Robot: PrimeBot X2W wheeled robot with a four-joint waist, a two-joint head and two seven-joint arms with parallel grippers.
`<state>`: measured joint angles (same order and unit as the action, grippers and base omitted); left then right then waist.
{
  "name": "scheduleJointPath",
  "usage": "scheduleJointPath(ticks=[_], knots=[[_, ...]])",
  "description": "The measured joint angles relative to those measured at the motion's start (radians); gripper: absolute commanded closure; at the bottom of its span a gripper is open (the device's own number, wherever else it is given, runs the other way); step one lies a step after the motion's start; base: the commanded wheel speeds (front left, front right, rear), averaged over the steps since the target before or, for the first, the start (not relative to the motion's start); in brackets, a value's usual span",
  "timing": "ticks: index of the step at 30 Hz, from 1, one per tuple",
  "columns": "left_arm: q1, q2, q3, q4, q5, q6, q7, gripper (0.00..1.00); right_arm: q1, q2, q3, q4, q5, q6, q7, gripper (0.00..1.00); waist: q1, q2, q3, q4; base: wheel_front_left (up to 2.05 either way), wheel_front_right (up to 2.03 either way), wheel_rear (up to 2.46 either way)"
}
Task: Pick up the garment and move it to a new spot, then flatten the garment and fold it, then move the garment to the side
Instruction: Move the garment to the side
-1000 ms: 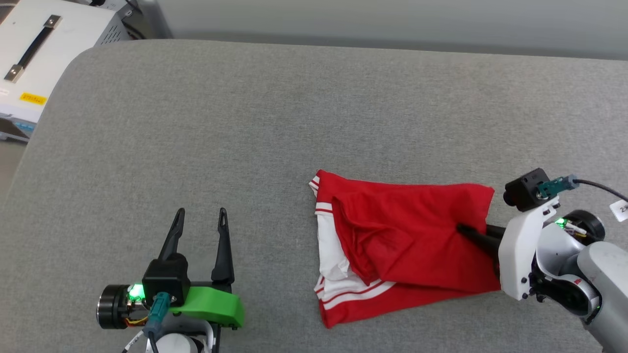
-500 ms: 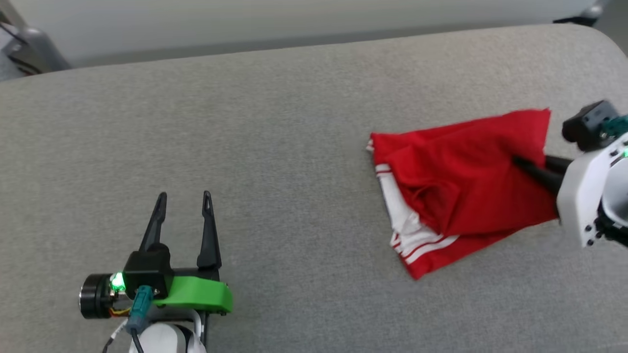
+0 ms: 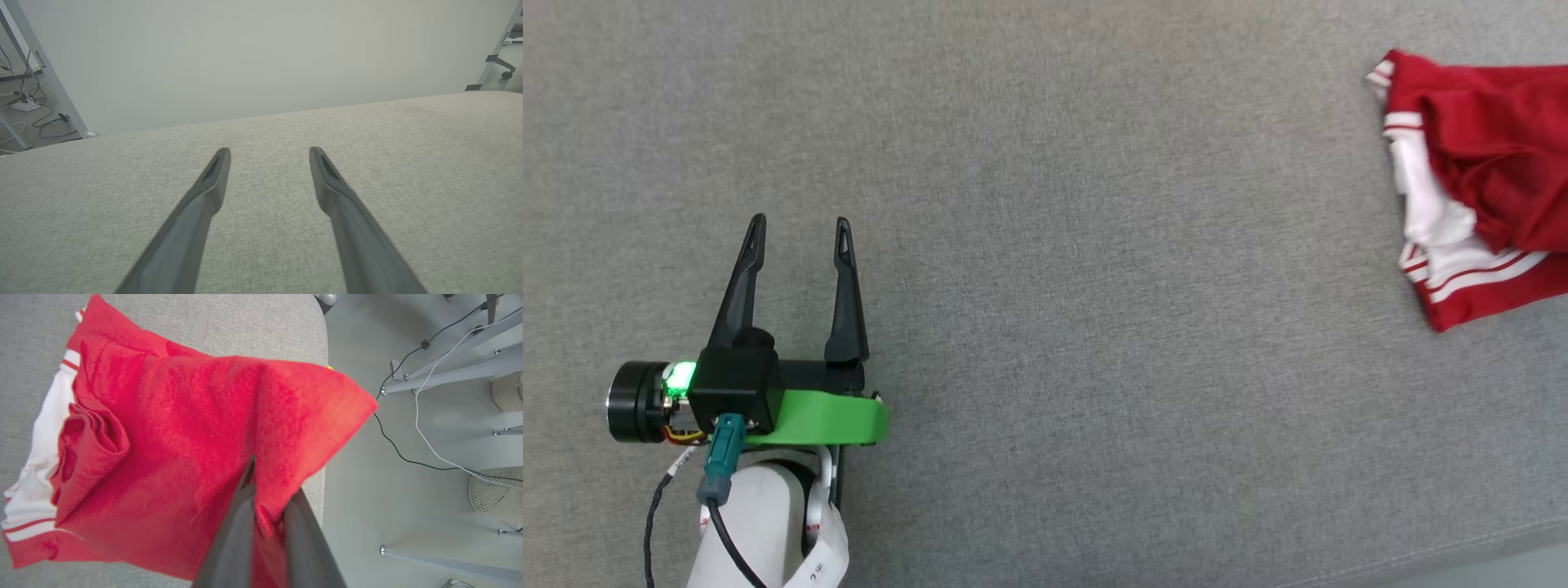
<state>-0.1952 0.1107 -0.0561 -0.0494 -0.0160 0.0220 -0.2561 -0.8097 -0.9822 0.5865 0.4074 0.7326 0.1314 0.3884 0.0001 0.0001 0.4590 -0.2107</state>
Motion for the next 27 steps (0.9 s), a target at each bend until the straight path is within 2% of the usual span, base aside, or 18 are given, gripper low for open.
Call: scheduleJointPath(ticks=[6, 12, 13, 14, 17, 19, 21, 27], knots=[[-0.018, 0.012, -0.004, -0.024, 0.008, 0.0, 0.0, 0.0, -0.077, 0.004, -0.038, 0.163, -0.049, 0.0, -0.043, 1.0, 0.0, 0.0, 0.072, 0.004, 0.0, 0.0, 0.0], [-0.028, 0.016, -0.012, -0.033, 0.015, 0.002, 0.0, 0.0, -0.126, 0.044, -0.097, 0.291, -0.104, 0.0, -0.103, 1.0, 0.0001, 0.0, 0.113, 0.021, 0.0, 0.0, 0.0], [-0.028, 0.016, -0.013, -0.033, 0.015, 0.003, 0.0, 0.0, -0.13, 0.054, -0.106, 0.308, -0.108, 0.0, -0.108, 0.75, 0.0001, 0.0, 0.115, 0.025, 0.0, 0.0, 0.0], [-0.028, 0.016, -0.014, -0.032, 0.015, 0.007, 0.0, 0.0, -0.133, 0.068, -0.112, 0.327, -0.108, 0.0, -0.107, 0.0, 0.0001, 0.0, 0.114, 0.028, 0.0, 0.0, 0.0], [-0.027, 0.015, -0.018, -0.026, 0.015, 0.012, 0.0, 0.0, -0.133, 0.104, -0.119, 0.357, -0.117, 0.0, -0.116, 0.0, 0.0001, 0.0, 0.1, 0.034, 0.0, 0.0, 0.0], [-0.024, 0.013, -0.021, -0.018, 0.014, 0.018, 0.0, 0.0, -0.133, 0.094, -0.11, 0.356, -0.183, 0.0, -0.153, 0.0, 0.0001, 0.0, 0.08, 0.038, 0.0, 0.0, 0.0], [-0.02, 0.01, -0.022, -0.014, 0.013, 0.021, 0.0, 0.0, -0.132, 0.095, -0.147, 0.362, -0.184, 0.0, -0.19, 0.0, 0.0, 0.0, 0.058, 0.042, 0.0, 0.0, 0.0], [0.039, 0.002, -0.021, 0.005, -0.012, 0.028, 0.0, 0.0, -0.097, 0.103, -0.18, 0.285, -0.248, 0.0, -0.324, 0.0, 0.0, 0.0, -0.027, 0.056, 0.0, 0.0, 0.0]])
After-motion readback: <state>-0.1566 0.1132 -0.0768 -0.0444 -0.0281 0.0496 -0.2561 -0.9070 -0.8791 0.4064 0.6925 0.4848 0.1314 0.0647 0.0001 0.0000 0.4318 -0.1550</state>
